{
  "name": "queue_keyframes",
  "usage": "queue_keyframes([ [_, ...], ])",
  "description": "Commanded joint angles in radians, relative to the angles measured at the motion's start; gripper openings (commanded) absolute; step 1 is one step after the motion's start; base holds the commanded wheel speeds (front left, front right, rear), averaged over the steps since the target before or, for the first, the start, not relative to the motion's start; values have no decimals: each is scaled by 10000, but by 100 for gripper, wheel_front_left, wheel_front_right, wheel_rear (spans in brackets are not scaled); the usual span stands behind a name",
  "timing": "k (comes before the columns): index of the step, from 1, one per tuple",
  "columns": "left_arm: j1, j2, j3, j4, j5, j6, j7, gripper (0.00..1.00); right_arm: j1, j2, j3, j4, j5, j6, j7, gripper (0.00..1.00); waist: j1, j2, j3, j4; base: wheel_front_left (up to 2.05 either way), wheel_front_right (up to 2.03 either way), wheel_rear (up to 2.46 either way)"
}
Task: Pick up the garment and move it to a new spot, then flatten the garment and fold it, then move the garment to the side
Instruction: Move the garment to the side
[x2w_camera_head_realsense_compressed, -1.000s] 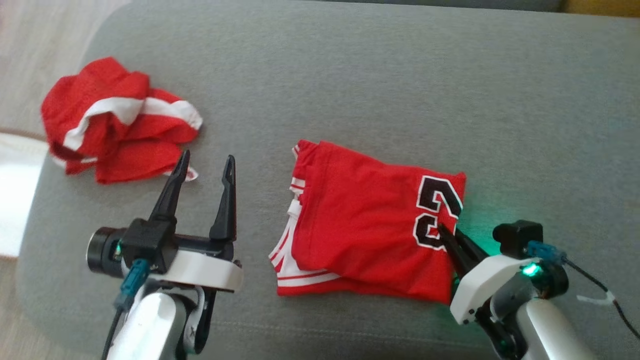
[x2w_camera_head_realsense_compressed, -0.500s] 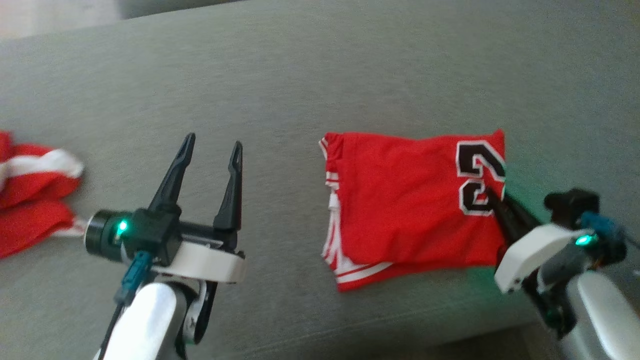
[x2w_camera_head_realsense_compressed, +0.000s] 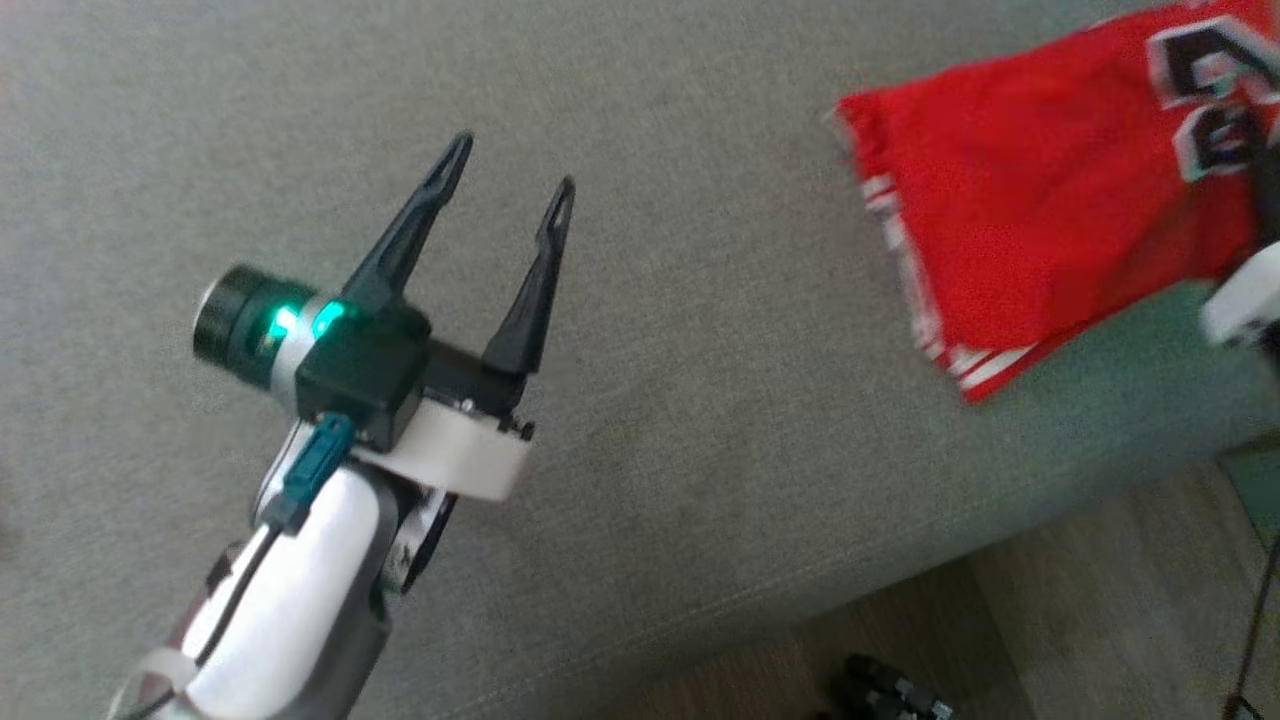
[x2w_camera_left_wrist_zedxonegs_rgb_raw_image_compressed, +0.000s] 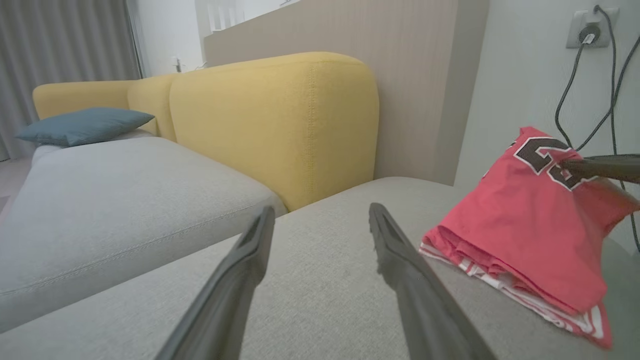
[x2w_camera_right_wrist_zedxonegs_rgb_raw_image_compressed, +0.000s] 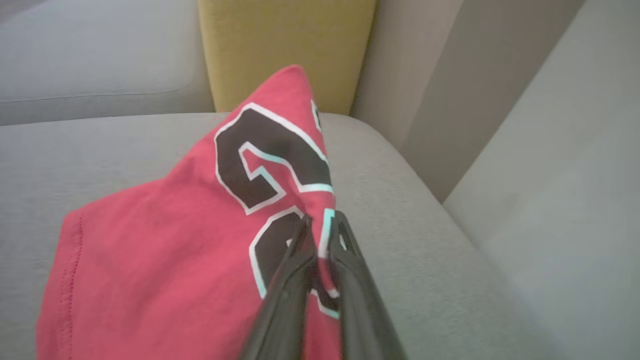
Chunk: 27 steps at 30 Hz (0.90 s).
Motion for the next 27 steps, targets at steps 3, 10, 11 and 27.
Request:
queue_keyframes([
  [3,-745,70,110,-373,172,-170,37,100,-537,-716,-335,80,37,65,-178,0,-2,0,527,-156,0,0,0],
  [10,-1205,-28,-58,-395,281,-247,-36,100,-787,-1403,-654,347,-95,65,-201,0,-2,0,934,-82,0,0,0],
  [11,-1224,-7,-50,-418,294,-237,-45,100,-783,-1461,-726,363,-117,65,-199,0,-2,0,995,-61,0,0,0],
  [27,-1677,-56,-162,-410,311,-226,-260,100,-1399,-1170,-2389,1773,-2001,65,-409,100,-2,0,1856,701,0,0,0],
])
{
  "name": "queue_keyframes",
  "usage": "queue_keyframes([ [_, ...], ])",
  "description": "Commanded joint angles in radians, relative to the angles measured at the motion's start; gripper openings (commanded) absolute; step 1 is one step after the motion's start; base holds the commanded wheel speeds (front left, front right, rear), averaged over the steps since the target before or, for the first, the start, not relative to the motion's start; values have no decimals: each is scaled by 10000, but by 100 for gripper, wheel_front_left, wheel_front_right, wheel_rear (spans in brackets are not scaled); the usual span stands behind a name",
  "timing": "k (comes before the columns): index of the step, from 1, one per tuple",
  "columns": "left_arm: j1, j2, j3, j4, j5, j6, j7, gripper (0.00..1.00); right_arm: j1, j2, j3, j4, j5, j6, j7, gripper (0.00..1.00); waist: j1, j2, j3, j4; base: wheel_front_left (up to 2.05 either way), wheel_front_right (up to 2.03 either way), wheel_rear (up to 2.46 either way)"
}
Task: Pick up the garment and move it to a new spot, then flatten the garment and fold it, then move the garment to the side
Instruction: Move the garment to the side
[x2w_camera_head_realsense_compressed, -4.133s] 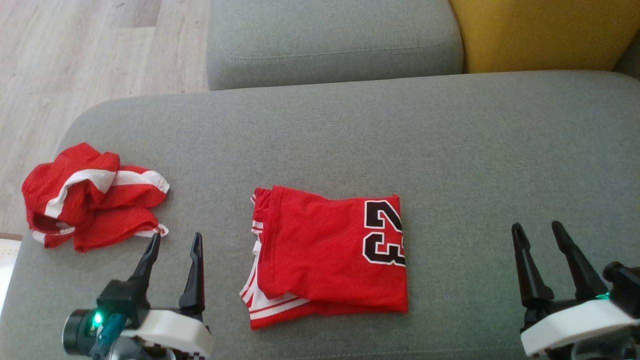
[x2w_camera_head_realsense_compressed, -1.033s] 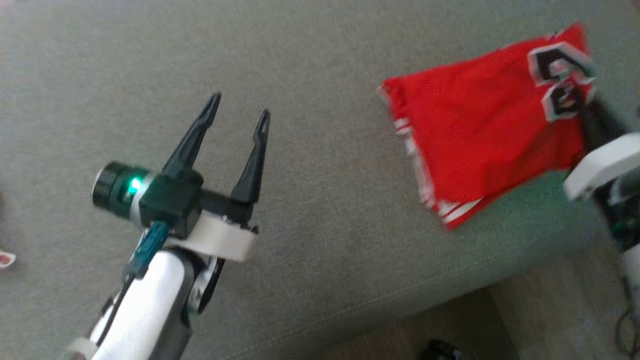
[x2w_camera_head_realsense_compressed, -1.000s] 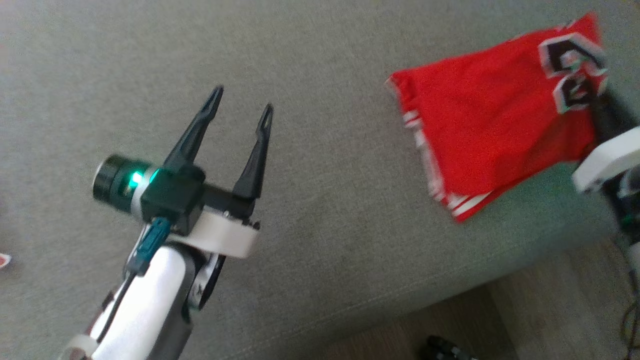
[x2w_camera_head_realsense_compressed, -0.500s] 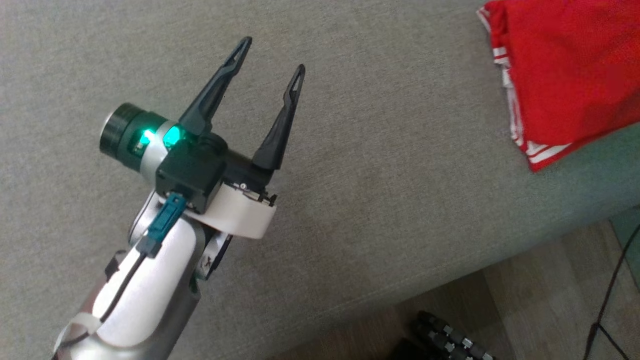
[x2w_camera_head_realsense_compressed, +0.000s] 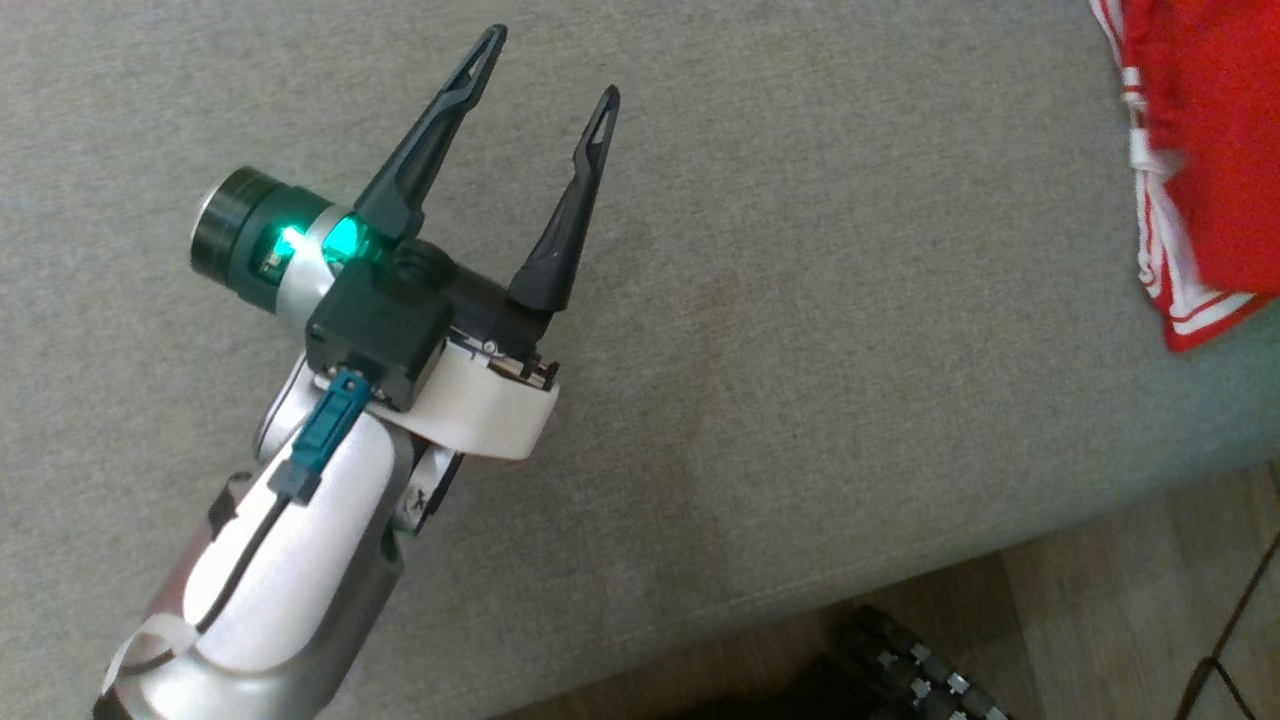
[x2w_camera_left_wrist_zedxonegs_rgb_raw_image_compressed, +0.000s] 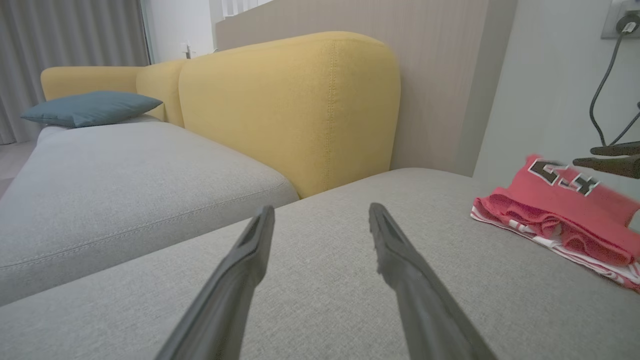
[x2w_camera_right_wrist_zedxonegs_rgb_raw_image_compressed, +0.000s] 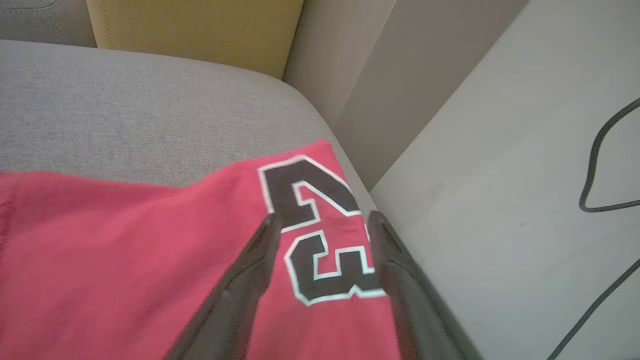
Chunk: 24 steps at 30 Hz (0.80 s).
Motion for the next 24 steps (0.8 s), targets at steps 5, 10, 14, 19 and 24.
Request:
queue_keyframes([
  [5,-62,-47,240,-79,-197,72,-305,100,438,274,-345,-294,-528,65,-527,100,-2,0,-447,232,0,0,0],
  [10,562,-68,443,197,-486,362,-470,100,1391,1065,-201,-1289,-454,65,-1272,100,-2,0,-1211,344,0,0,0],
  [14,1298,-71,700,364,-779,699,-558,100,2481,1889,77,-2631,-318,65,-1631,100,-2,0,-1956,511,0,0,0],
  [19,2230,-88,1122,433,-1140,1188,-631,100,3897,2923,638,-4560,-175,65,-1557,100,-2,0,-2774,929,0,0,0],
  [24,3012,-30,1440,447,-1371,1552,-663,100,5087,3683,1308,-6216,-49,65,-1241,100,-2,0,-3408,1499,0,0,0],
])
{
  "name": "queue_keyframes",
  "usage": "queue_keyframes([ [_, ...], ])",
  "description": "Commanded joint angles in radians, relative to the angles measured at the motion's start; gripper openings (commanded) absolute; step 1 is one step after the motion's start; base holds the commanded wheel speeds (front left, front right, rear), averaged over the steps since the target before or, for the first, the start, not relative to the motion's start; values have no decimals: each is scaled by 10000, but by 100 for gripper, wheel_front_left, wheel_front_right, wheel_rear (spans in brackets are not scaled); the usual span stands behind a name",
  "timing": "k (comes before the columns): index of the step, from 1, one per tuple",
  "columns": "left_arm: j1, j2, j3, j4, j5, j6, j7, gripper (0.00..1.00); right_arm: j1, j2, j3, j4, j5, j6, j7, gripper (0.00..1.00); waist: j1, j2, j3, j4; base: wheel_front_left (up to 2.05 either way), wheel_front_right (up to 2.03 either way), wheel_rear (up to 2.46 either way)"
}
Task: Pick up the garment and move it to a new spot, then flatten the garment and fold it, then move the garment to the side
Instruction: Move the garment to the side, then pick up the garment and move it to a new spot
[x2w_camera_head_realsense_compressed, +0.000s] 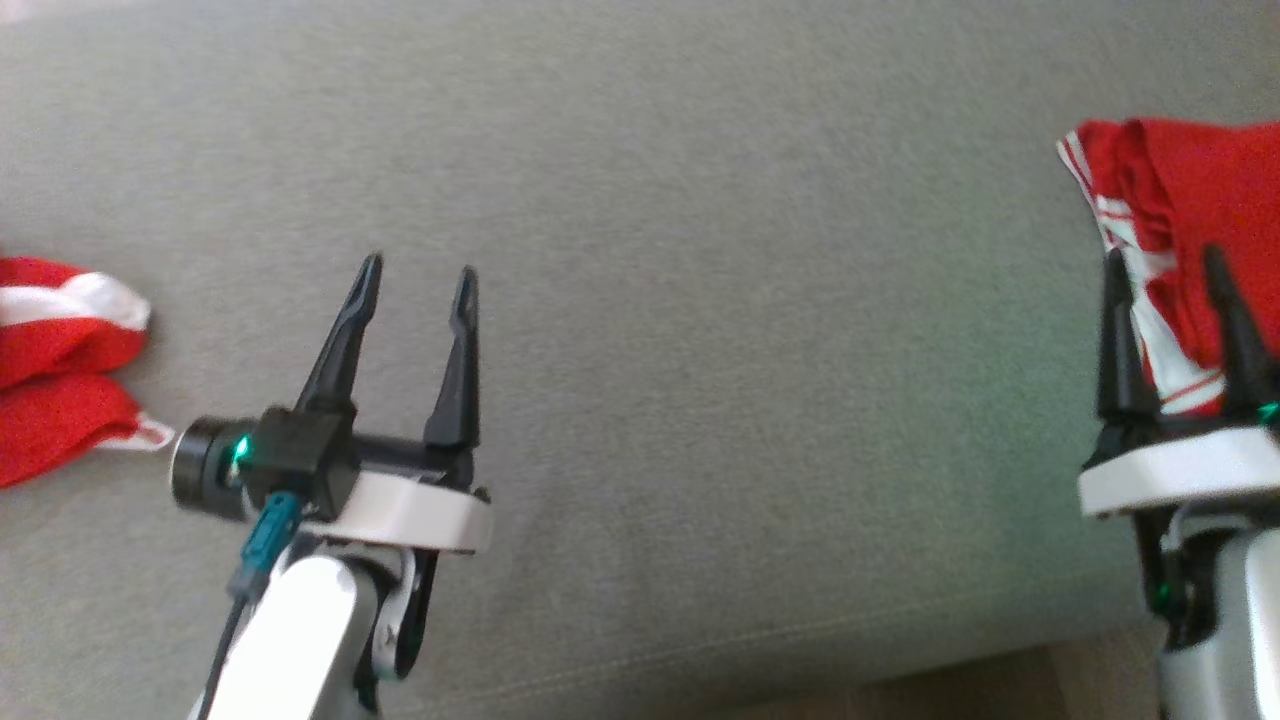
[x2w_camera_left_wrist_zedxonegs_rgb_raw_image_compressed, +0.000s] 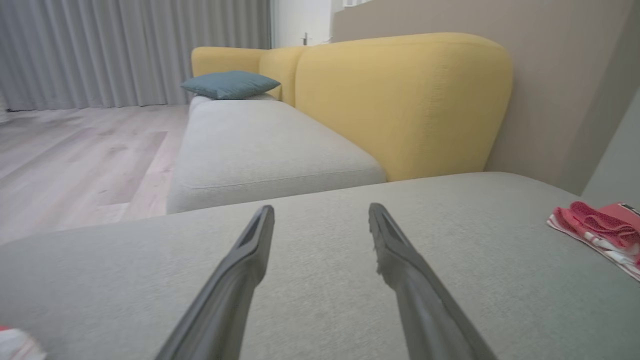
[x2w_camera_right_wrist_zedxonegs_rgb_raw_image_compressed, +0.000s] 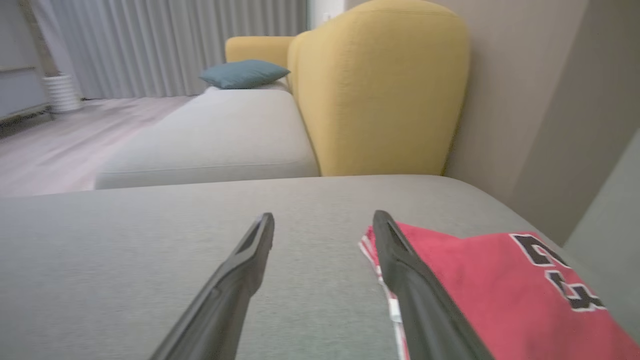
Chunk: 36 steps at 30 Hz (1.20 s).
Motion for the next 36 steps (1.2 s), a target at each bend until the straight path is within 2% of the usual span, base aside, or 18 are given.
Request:
queue_keyframes([
  [1,-19,154,422,-266,-58,113,-66,100,168,2,273,-671,84,65,137,100,0,0,-506,539,0,0,0],
  [5,486,284,651,-147,-216,316,-70,100,910,229,600,-1448,184,65,463,100,0,0,-965,935,0,0,0],
  [11,1209,472,860,-116,-443,475,-25,100,1642,395,742,-1858,224,65,815,100,0,0,-1633,1244,0,0,0],
  [21,2234,785,910,-319,-704,574,244,100,2692,519,742,-2333,108,65,1367,100,0,0,-2724,1415,0,0,0],
  [36,2565,972,844,-527,-809,626,411,100,3169,603,698,-2717,220,65,1663,100,0,0,-3068,1535,0,0,0],
])
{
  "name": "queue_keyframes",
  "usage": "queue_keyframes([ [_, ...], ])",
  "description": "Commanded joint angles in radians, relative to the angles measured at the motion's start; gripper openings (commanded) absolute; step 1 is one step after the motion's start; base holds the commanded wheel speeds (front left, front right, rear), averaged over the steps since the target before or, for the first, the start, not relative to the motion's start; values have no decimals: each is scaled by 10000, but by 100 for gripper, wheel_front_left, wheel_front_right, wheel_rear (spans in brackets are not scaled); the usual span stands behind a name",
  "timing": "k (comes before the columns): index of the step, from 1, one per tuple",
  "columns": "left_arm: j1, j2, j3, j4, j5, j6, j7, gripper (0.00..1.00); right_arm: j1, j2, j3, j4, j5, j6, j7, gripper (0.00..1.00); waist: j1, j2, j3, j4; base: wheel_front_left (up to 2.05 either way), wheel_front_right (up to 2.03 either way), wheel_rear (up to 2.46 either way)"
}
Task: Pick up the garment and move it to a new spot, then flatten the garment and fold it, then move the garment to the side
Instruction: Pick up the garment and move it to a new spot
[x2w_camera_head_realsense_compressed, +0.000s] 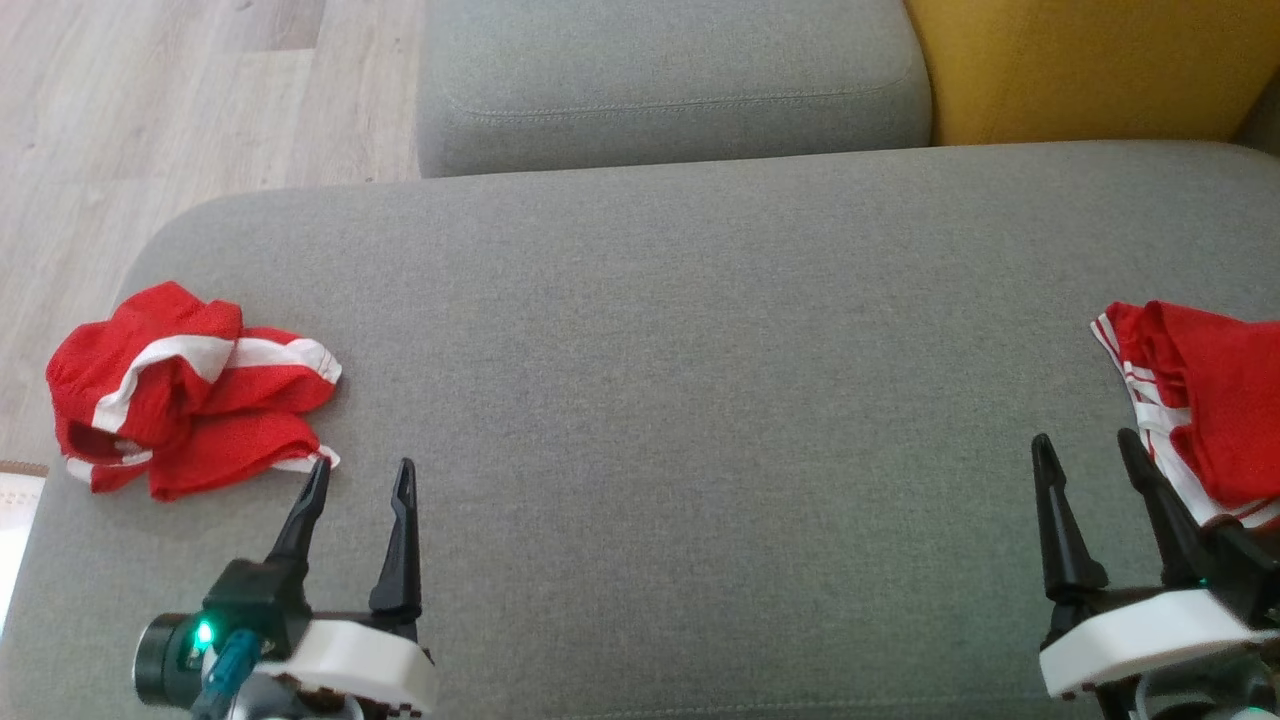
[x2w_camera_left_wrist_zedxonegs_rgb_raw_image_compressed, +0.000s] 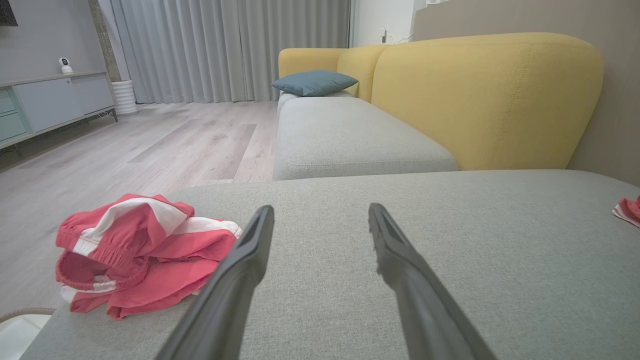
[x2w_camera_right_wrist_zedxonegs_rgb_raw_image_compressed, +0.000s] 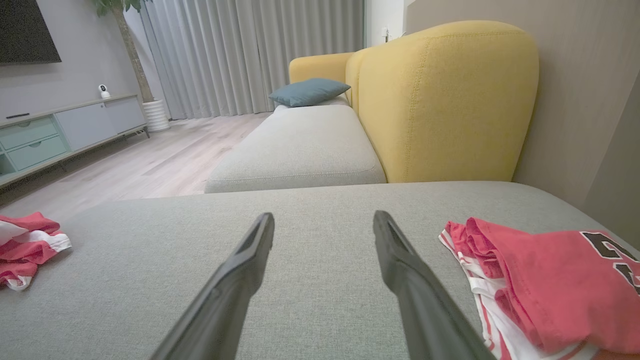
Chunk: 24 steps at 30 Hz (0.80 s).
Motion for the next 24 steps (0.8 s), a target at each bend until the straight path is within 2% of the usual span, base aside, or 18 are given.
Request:
queue_keyframes([
  [1,-369,240,414,-359,-32,87,-25,100,-235,-81,181,-422,29,65,32,100,1,-1,-4,-2,0,0,0],
  [14,-559,288,313,-355,-21,85,50,100,-197,-53,153,-486,95,65,-23,100,1,-1,18,220,0,0,0],
  [18,-822,243,284,-360,-40,23,21,100,-164,-48,121,-623,76,65,-4,100,1,-1,115,736,0,0,0],
  [24,-1500,116,151,-190,-10,-199,-82,100,-248,-45,214,-981,13,65,178,100,1,-1,270,2084,0,0,0],
])
